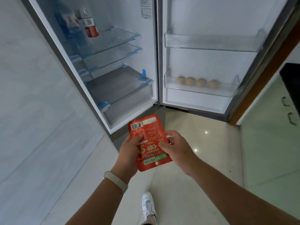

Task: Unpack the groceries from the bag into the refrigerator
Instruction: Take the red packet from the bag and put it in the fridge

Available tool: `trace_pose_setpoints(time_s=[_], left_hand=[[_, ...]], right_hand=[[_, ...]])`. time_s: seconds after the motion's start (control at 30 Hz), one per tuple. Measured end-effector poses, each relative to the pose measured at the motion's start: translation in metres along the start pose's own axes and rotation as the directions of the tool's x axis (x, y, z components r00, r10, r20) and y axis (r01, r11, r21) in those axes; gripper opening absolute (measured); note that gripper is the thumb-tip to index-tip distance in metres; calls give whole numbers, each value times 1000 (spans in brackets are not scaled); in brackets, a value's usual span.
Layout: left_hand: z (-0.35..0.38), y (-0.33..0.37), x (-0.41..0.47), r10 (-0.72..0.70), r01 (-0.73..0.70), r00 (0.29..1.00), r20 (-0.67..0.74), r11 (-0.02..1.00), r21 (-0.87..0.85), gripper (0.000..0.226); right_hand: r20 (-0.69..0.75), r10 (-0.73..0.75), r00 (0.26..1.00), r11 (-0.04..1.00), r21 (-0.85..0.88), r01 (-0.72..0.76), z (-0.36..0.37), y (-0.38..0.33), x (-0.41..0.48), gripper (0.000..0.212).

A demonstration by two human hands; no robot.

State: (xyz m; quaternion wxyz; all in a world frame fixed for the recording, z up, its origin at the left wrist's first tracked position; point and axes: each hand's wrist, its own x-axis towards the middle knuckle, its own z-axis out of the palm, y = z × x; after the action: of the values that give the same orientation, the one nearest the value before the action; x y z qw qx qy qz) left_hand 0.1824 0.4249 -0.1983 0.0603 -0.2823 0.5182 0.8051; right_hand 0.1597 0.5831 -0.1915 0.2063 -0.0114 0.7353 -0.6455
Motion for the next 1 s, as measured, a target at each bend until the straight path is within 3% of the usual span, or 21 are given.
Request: trace_pose_setpoints(time_s=[0.3, 0.53, 0.83, 1.0], left_hand=[[-15, 113, 122, 18, -17, 995, 100, 1000, -5, 23], [-26, 155, 172, 24, -27, 993, 113, 999, 20, 26], [-16, 188, 223, 31, -31, 1000, 4, 999, -45, 22], [-8, 202, 258, 38, -41, 986, -161, 999, -17, 21]], right_hand=[[-59, 18, 998, 1000, 1, -18, 35, -72, 140, 25], [-25, 9, 1000, 1000, 15, -8, 50, -98, 202, 24], [102, -5, 995, 999, 41, 1, 44, -103, 289, 31], [243, 13, 970, 998, 63, -30, 37, -113, 345, 28]])
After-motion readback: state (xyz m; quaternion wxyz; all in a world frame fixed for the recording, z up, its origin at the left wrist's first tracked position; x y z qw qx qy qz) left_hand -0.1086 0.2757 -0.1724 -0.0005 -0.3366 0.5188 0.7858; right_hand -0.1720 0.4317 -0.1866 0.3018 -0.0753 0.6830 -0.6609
